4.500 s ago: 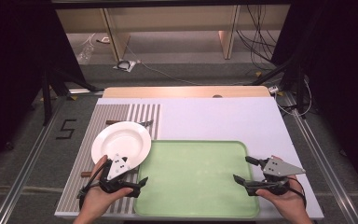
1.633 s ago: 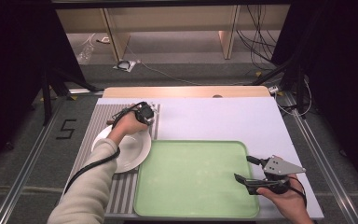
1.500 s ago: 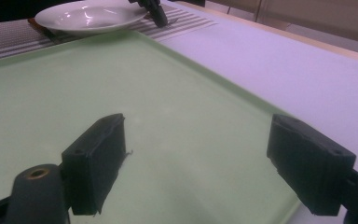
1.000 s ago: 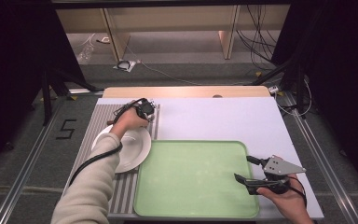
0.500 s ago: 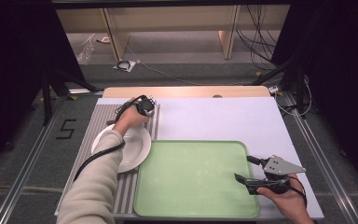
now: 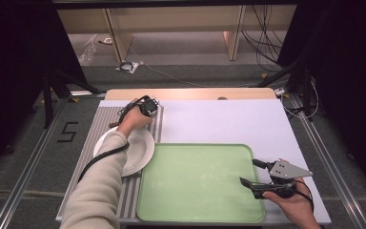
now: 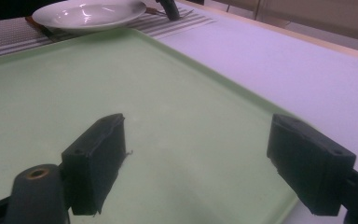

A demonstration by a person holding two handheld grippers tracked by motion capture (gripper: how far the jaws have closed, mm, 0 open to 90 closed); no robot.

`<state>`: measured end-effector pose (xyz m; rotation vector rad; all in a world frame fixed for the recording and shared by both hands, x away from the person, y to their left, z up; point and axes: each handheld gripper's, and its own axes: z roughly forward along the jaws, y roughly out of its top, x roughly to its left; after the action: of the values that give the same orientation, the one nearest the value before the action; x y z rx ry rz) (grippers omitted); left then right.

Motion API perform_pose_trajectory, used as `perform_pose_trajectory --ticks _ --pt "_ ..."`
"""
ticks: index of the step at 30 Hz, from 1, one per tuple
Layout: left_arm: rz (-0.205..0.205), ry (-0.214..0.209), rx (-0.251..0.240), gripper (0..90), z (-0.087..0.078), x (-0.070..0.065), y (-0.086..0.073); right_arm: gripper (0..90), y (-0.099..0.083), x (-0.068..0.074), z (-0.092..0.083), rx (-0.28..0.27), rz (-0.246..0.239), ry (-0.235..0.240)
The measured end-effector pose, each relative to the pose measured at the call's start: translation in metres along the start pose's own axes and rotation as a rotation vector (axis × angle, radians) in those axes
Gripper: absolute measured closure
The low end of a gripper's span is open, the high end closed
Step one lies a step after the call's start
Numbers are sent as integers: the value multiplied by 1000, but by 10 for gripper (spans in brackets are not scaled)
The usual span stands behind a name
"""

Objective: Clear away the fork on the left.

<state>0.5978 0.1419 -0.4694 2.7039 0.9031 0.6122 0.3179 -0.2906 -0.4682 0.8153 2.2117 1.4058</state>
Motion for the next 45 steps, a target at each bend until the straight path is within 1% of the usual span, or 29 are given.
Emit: perform_pose_trajectory --ticks 2,8,12,13,16,18,20,21,22,24,26,27,30,34,37,38,40,41,44,45 --pt "-7 0 -5 895 1 0 0 204 0 0 0 0 -1 0" --pt "-2 11 -6 895 2 1 1 204 0 0 0 2 -2 -1" --pt "-7 16 -12 894 2 2 2 204 0 0 0 1 -1 -1" --pt "-16 14 -23 894 2 2 1 204 0 0 0 -4 -1 1" --pt "-20 20 -38 874 -2 6 -2 204 0 0 0 1 -1 0" --pt "-24 21 -44 844 -8 13 -8 203 0 0 0 3 -1 -3" --pt "-31 34 -44 821 -14 22 -16 204 0 0 0 6 -1 -3" --pt "-35 33 -44 801 -17 27 -20 204 0 0 0 7 0 -3" --pt "-38 39 -43 778 -20 31 -25 204 0 0 0 9 1 -3" --pt "-33 28 -26 712 -23 39 -36 204 0 0 0 9 -1 -2" --pt "-25 28 -13 643 -23 44 -44 204 0 0 0 10 -1 -2" --pt "-27 25 -12 608 -23 46 -48 204 0 0 1 6 1 0" --pt "-38 23 -9 575 -24 49 -54 204 0 0 1 2 5 1" --pt "-26 4 -3 558 -21 49 -57 203 -1 0 3 2 6 2" --pt "-22 -5 1 565 -18 48 -57 204 0 0 3 7 6 2" --pt "-13 -9 10 566 -17 48 -57 204 0 0 3 7 3 2" --pt "-2 -11 15 575 -14 48 -57 204 0 0 3 6 6 2" --pt "10 -10 25 582 -13 48 -58 203 0 0 2 6 7 1" --pt "14 -14 37 588 -10 49 -59 204 -1 -1 2 12 5 -2" --pt "5 -19 34 592 -10 49 -60 203 -1 -1 2 16 8 -1"
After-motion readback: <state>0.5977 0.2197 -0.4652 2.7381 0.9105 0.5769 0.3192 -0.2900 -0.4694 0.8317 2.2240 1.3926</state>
